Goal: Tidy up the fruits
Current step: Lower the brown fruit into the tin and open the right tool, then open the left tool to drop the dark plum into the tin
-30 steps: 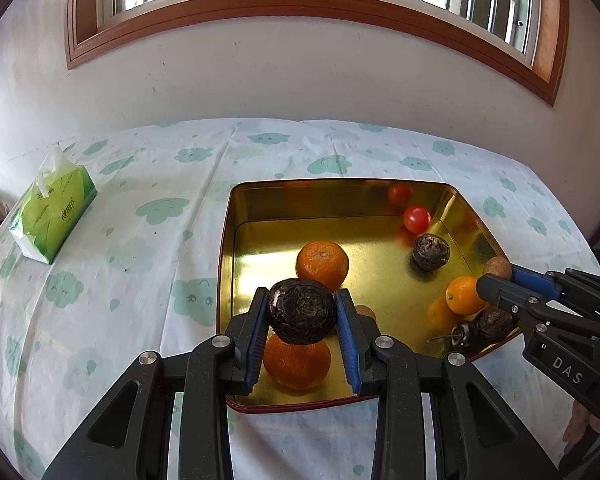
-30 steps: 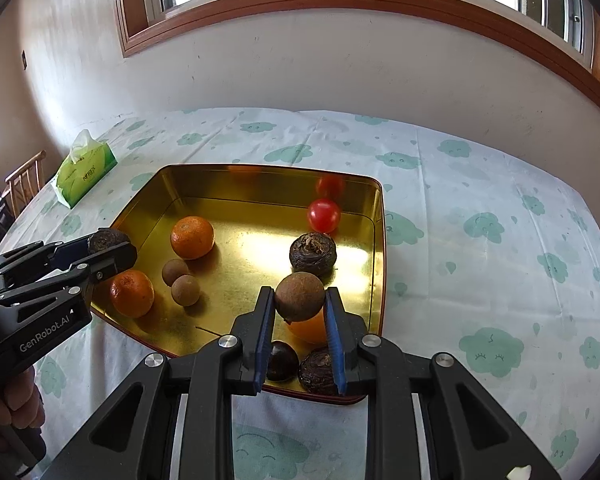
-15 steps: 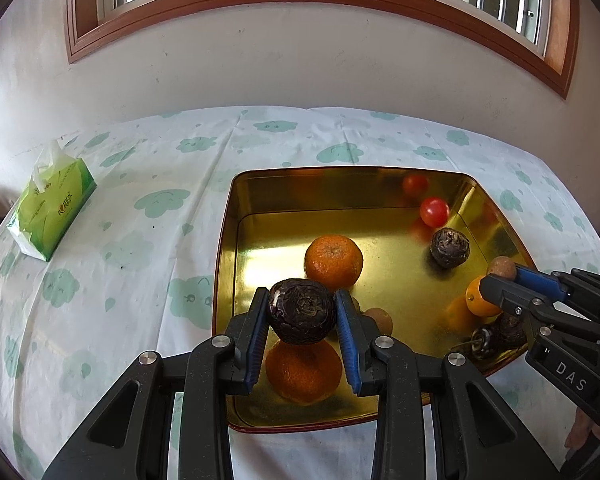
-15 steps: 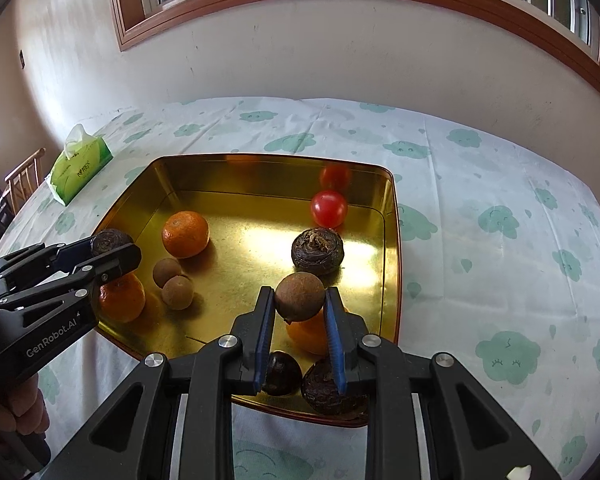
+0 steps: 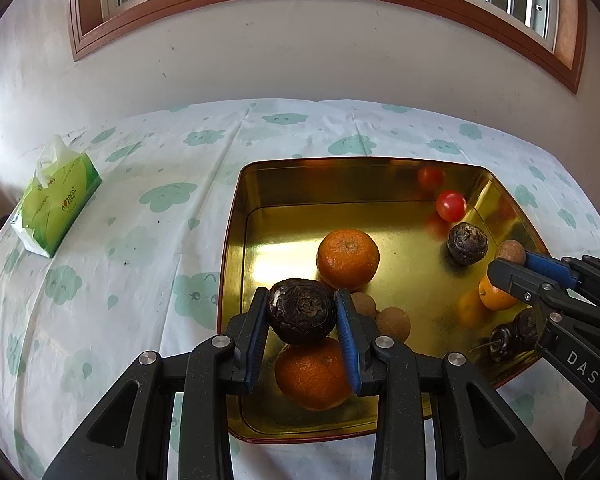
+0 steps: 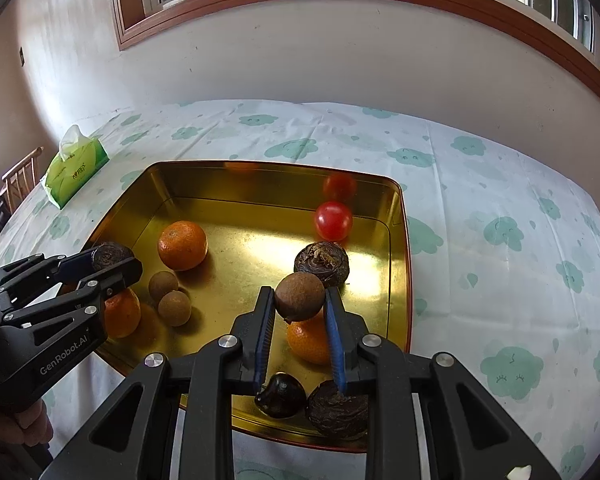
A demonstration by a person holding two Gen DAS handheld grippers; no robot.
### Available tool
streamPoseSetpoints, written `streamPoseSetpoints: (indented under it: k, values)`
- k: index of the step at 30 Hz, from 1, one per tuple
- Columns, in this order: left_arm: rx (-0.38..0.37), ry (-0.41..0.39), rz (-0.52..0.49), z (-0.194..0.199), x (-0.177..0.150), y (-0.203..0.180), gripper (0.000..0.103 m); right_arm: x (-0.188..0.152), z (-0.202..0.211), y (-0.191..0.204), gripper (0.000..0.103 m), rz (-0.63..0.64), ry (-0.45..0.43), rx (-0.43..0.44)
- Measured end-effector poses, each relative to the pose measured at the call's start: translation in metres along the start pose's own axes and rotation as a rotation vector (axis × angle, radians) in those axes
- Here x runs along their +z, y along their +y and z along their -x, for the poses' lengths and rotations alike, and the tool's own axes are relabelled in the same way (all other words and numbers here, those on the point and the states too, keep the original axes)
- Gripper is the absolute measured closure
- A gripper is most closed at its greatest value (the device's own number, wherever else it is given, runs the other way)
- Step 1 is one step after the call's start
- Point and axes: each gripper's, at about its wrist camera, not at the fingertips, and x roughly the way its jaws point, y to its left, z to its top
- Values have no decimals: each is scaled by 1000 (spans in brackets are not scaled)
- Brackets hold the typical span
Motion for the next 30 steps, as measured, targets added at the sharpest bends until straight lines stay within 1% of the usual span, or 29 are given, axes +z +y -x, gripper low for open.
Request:
streamPoseSetpoints:
  k: [4, 11, 13, 16, 17, 20, 22, 23, 25, 30]
  values:
    - [-1, -3, -3, 1, -2, -2, 69, 0, 0, 0, 78, -1, 1, -7]
    - [-4, -1, 0, 2, -2, 0, 69, 2, -1, -2, 78, -6, 2, -15]
    - [-6, 3, 2, 2, -3, 0, 69, 2, -1, -2, 74, -9, 4, -14]
    - [-6, 5, 4, 3, -4, -1, 68, 0, 0, -3, 71, -15, 5, -17]
    - [-8, 4, 5, 4, -4, -1, 66, -1, 1, -3, 68, -19, 7, -15]
    - [-16, 1, 6, 7, -4, -3, 54, -3, 5, -4, 62, -28, 4, -17]
    - [-19, -5, 0, 9, -4, -5, 50, -4, 8, -4, 62, -27, -2, -21]
    - [-16, -7, -3, 11, -4, -7, 48, -5, 10, -4, 59, -28, -3, -23]
    - [-17, -11, -4, 14, -4, -9, 47, -6, 13, -4, 55, -29, -6, -25]
    - [-14, -25, -2, 26, -6, -10, 47, -9, 22, -4, 54, -29, -13, -32]
